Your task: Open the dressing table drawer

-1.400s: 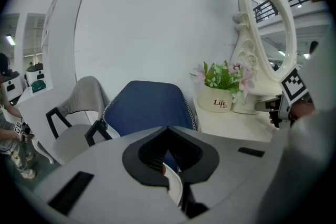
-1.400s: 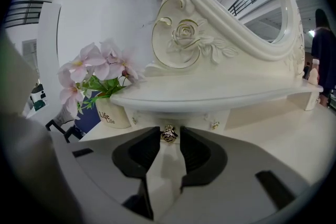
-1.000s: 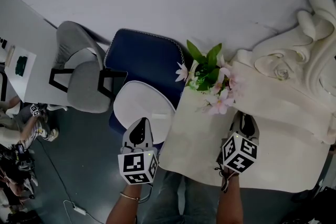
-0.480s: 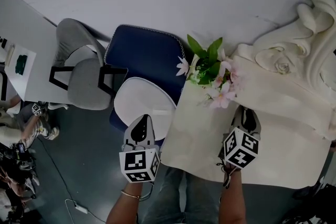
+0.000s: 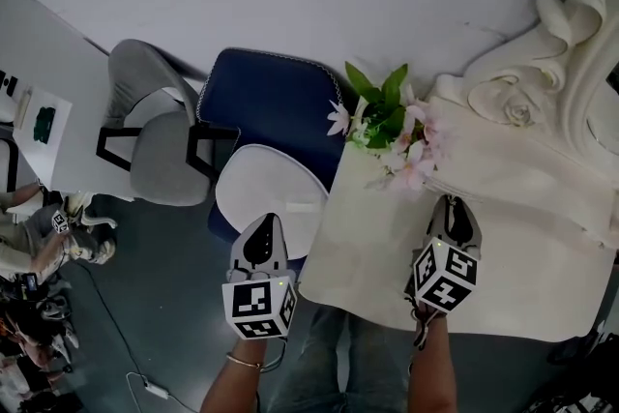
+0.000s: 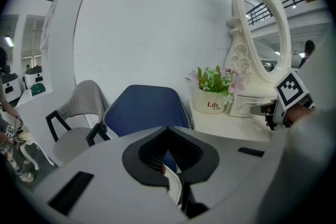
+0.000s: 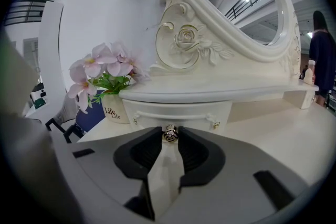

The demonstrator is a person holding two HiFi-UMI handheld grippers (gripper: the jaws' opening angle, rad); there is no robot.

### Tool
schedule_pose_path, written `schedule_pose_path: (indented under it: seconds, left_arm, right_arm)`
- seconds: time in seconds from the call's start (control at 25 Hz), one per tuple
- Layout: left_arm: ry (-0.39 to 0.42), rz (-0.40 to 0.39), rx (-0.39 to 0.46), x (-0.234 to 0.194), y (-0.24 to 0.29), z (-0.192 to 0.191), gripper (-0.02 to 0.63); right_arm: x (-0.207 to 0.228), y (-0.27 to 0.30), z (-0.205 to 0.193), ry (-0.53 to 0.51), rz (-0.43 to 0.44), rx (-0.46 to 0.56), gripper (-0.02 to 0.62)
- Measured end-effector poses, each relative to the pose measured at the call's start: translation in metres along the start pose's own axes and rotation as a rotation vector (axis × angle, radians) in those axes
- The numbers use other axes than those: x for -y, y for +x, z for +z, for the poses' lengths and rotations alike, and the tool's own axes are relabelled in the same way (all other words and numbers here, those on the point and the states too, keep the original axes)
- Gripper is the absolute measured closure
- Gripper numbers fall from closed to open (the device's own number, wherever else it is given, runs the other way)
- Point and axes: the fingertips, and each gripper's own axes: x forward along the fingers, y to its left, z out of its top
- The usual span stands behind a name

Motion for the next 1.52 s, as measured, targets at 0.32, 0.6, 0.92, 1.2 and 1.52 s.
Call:
schedule_pose_path:
  seconds: [0.32, 0.6, 0.92, 1.2, 1.52]
  left_arm:
    - [0.004, -0.008, 0.000, 0.003, -0.009, -0.005, 0.600]
    - [0.004, -0.016, 0.006, 0.005, -0.013, -0.007, 0.600]
    - [0.001, -0.023, 0.007, 0.004, -0.018, -0.009, 0.599]
    - [0.003, -0.028, 0.008, 0.007, -0.022, -0.011, 0.599]
    - [0.000, -0.031, 0.009, 0.010, -0.027, -0.013, 0.600]
  right_arm:
    - [0.000, -0.011, -0.009, -0.002, 0.000, -0.005, 0.491]
    - [-0.002, -0.020, -0.016, -0.003, -0.001, -0.003, 0.491]
    - [-0.002, -0.027, -0.020, -0.003, -0.006, 0.000, 0.491]
    - [-0.003, -0.033, -0.025, -0.004, -0.004, -0.003, 0.491]
    - [-0.005, -0.040, -0.029, -0.004, -0.001, -0.004, 0.491]
